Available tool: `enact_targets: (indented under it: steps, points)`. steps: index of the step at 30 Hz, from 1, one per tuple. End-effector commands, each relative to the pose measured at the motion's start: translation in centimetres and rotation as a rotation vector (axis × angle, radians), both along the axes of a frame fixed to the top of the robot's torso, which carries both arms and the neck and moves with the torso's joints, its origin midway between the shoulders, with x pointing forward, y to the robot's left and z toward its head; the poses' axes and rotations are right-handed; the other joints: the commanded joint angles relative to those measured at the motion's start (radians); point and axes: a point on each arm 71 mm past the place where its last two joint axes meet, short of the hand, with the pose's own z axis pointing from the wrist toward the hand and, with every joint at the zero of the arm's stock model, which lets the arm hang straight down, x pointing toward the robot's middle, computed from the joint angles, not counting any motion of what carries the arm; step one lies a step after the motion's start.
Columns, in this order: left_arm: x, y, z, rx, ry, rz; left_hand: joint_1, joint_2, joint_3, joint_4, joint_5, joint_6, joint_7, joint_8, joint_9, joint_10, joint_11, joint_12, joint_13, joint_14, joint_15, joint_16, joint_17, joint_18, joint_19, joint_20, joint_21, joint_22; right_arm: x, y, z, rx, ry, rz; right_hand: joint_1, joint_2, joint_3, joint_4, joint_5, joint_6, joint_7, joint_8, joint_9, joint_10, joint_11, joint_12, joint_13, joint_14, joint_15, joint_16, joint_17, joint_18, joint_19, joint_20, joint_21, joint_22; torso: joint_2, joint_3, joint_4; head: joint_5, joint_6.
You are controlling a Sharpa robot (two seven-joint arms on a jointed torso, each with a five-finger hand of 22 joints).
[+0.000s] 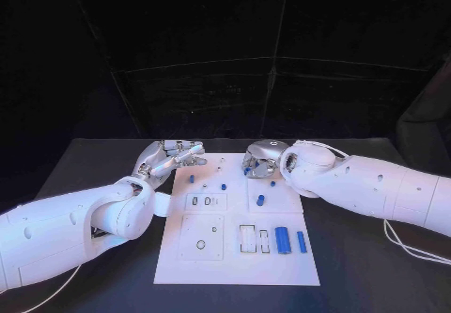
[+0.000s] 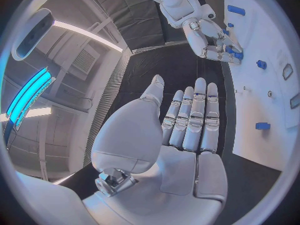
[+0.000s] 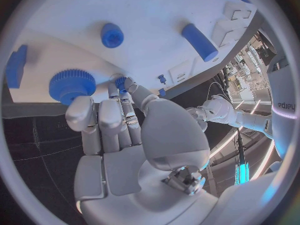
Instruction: Assemble the parts on the task board
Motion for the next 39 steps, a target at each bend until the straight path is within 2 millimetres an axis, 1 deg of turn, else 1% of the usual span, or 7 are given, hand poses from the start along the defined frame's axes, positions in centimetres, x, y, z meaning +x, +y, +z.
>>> enact_targets:
  steps: [1,12,21,30,32,34,39]
  points:
    - [0.0,-0.1,0.1,-0.02,0.009,-0.013,-0.002,0.011,0.001,-0.007,-0.005,0.006,0.003,-0.005,-0.001,0.005,0.003,-0.003,0.0,-0.007,0.002,-0.006,0.001,0.013,0.002,0.003,-0.003,-0.001,-0.1,0.0,1.0,0.072,-0.086,-0.017,0.008,0.003,0.013,-0.001,-0.002,0.008,0.0,0.003,0.002,0.009,0.0,0.002,0.002,0.018,-0.005,0.007,0.003,-0.009,0.009,-0.001,0.005,0.006,0.001,-0.0001,0.001,0.002,0.002]
    - [-0.1,0.0,0.1,-0.038,0.024,-0.013,-0.001,0.013,0.001,-0.008,-0.005,0.006,0.003,-0.006,-0.001,0.004,0.003,-0.003,0.0,-0.008,0.003,-0.007,0.001,0.013,0.002,0.003,-0.003,-0.002,0.5,0.4,2.0,0.207,-0.17,-0.044,0.008,-0.017,0.03,-0.003,-0.002,0.008,0.002,0.0,0.001,0.01,0.001,-0.001,0.001,0.017,-0.004,0.014,0.004,-0.011,0.012,-0.001,0.013,0.016,0.003,-0.0003,0.0032,0.001,0.008]
    - [0.0,0.1,0.1,-0.041,0.027,-0.01,0.0,0.013,0.001,-0.009,-0.005,0.006,0.003,-0.006,-0.001,0.004,0.003,-0.004,0.0,-0.008,0.003,-0.007,0.001,0.013,0.001,0.003,-0.004,-0.002,1.5,2.3,1.8,0.212,-0.171,-0.047,0.005,-0.021,0.039,0.0,-0.001,0.005,0.004,-0.003,0.0,0.007,0.003,-0.004,0.0,0.017,-0.003,0.017,0.005,-0.011,0.012,0.0,0.015,0.018,0.008,0.0004,0.0073,-0.002,0.007]
    - [0.1,0.0,0.1,-0.041,0.027,-0.012,0.0,0.013,0.001,-0.01,-0.005,0.006,0.003,-0.006,-0.001,0.004,0.003,-0.004,0.0,-0.008,0.003,-0.007,0.001,0.013,0.001,0.003,-0.004,-0.002,2.3,4.0,1.4,0.186,-0.142,-0.045,-0.001,-0.028,0.045,0.006,-0.002,0.003,0.005,-0.004,-0.001,0.004,0.004,-0.005,0.0,0.016,-0.001,0.021,0.007,-0.012,0.012,0.001,0.017,0.02,0.01,0.0,0.0079,-0.001,0.005]
    - [0.1,0.0,0.1,-0.042,0.026,-0.012,0.0,0.014,0.001,-0.01,-0.005,0.006,0.003,-0.006,-0.001,0.004,0.003,-0.004,-0.001,-0.008,0.003,-0.007,0.001,0.013,0.001,0.004,-0.004,-0.002,2.5,4.3,1.3,0.181,-0.136,-0.044,-0.001,-0.028,0.045,0.006,-0.002,0.003,0.005,-0.004,-0.001,0.004,0.004,-0.005,0.0,0.016,-0.001,0.021,0.007,-0.012,0.012,0.001,0.017,0.02,0.013,-0.0003,0.0079,-0.001,0.01]
    - [0.2,-0.1,0.1,-0.041,0.026,-0.012,0.0,0.014,0.001,-0.01,-0.005,0.006,0.003,-0.006,-0.001,0.004,0.003,-0.004,-0.001,-0.008,0.003,-0.007,0.001,0.013,0.001,0.004,-0.004,-0.002,2.6,4.6,1.2,0.177,-0.13,-0.043,-0.001,-0.028,0.045,0.006,-0.002,0.003,0.005,-0.004,-0.001,0.004,0.004,-0.005,0.0,0.016,-0.001,0.021,0.007,-0.012,0.012,0.001,0.017,0.02,0.012,0.0011,0.0062,0.0,0.007]
    - [0.2,-0.1,0.1,-0.04,0.025,-0.011,0.0,0.014,0.001,-0.01,-0.005,0.006,0.003,-0.006,-0.001,0.004,0.003,-0.004,-0.001,-0.008,0.003,-0.007,0.001,0.013,0.001,0.004,-0.004,-0.002,2.7,5.2,1.1,0.168,-0.117,-0.036,-0.003,-0.029,0.047,0.008,-0.002,0.003,0.005,-0.004,-0.001,0.004,0.005,-0.005,0.0,0.016,-0.001,0.022,0.007,-0.012,0.012,0.002,0.018,0.021,0.012,0.0008,0.0062,0.0,0.005]
